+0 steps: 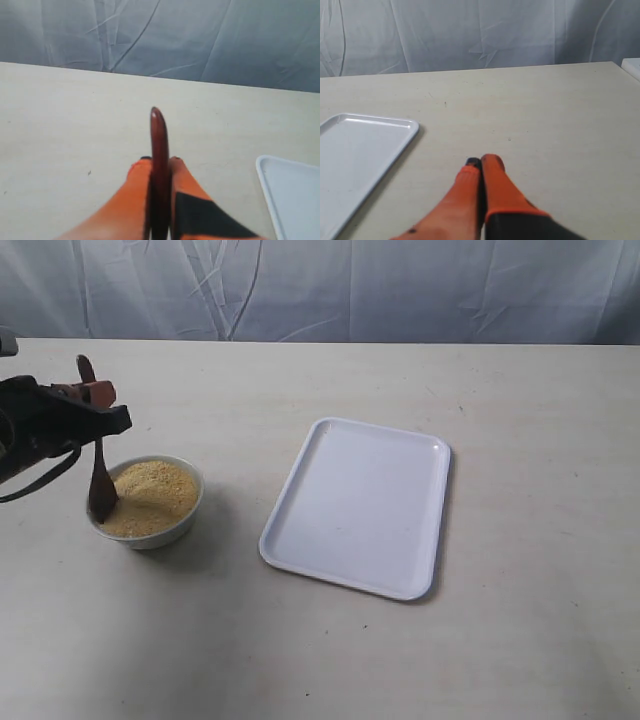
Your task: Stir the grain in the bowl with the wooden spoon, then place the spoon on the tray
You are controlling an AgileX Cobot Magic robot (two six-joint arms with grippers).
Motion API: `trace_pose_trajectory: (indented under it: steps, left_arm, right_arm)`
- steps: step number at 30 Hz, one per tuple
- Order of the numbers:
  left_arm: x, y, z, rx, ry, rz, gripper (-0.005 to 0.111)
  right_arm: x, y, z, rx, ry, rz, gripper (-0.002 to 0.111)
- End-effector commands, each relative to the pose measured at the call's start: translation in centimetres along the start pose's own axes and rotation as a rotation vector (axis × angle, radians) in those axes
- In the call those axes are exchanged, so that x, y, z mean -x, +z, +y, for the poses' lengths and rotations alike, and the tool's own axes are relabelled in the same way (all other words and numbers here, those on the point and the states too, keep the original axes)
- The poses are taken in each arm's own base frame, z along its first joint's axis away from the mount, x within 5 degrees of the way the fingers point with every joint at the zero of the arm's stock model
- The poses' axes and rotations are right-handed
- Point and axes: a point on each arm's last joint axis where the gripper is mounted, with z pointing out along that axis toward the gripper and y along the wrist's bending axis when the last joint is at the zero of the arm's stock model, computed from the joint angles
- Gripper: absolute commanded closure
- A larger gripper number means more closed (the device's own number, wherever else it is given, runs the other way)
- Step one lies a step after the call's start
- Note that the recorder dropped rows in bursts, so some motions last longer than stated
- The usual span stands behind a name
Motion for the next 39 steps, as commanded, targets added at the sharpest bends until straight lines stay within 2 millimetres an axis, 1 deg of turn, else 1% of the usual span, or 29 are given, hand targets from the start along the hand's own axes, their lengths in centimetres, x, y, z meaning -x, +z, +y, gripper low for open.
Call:
trace_pose_trajectory:
  steps: [1,4,6,9,10,11,12,14,16,19,21,24,25,28,34,37,39]
  left_arm:
    - [-0.7,0.7,0.0,-0.033,-0.103,-0.017,0.107]
    - [-0.8,0.8,-0.1,-0.058,-0.203,-0.021,0.107]
    - [-0.3,0.6,-0.4,-0.08,-0.231,-0.058,0.107]
    - [0.8,0.2,-0.7,-0.101,-0.224,-0.103,0.107]
    - [1.3,-0.1,-0.8,-0.098,-0.197,-0.118,0.107]
    - [1.4,-0.2,-0.8,-0.087,-0.176,-0.117,0.107]
    - [1.5,-0.4,-0.6,-0.045,-0.106,-0.118,0.107]
    - [1.3,-0.3,-0.1,0.01,-0.015,-0.107,0.107]
    - [0.6,0.2,0.3,0.031,0.017,-0.08,0.107]
    - [-1.0,1.2,0.5,-0.007,0.002,-0.04,0.107]
    - [-1.6,1.4,0.4,-0.03,-0.038,-0.007,0.107]
    - [-1.1,1.3,0.1,-0.057,-0.159,-0.045,0.107]
    - [-0.5,1.1,-0.1,-0.074,-0.173,-0.078,0.107]
    - [0.3,0.6,-0.3,-0.068,-0.175,-0.101,0.107]
    - [1.3,0.1,0.2,0.005,-0.119,-0.16,0.107]
    - [1.2,0.5,0.3,0.01,-0.062,-0.16,0.107]
    - [0.7,1.0,0.5,0.014,-0.03,-0.142,0.107]
  right_arm:
    - [0.1,0.0,0.0,-0.006,-0.004,-0.016,0.108]
    - [0.1,0.0,0.0,-0.006,-0.004,-0.016,0.108]
    - [0.1,0.0,0.0,-0.006,-0.004,-0.016,0.108]
    - [0.1,0.0,0.0,-0.006,-0.004,-0.016,0.108]
    - [0.1,0.0,0.0,-0.006,-0.004,-0.016,0.108]
    - [0.1,0.0,0.0,-0.006,-0.004,-0.016,0.108]
    - [0.1,0.0,0.0,-0.006,-0.004,-0.016,0.108]
    - [0.1,0.0,0.0,-0.006,-0.004,-0.016,0.108]
    - [0.1,0.0,0.0,-0.006,-0.004,-0.016,0.108]
    - [0.1,0.0,0.0,-0.006,-0.004,-0.016,0.108]
    - [0.1,0.0,0.0,-0.006,-0.004,-0.016,0.108]
    - [0.1,0.0,0.0,-0.006,-0.004,-0.016,0.108]
    - [0.1,0.0,0.0,-0.006,-0.004,-0.016,0.108]
    - [0.1,0.0,0.0,-0.006,-0.004,-0.016,0.108]
    - [0.1,0.0,0.0,-0.006,-0.004,-0.016,0.108]
    - [0.1,0.0,0.0,-0.006,-0.004,-0.016,0.108]
    - [0.1,0.0,0.0,-0.006,-0.004,-0.016,0.108]
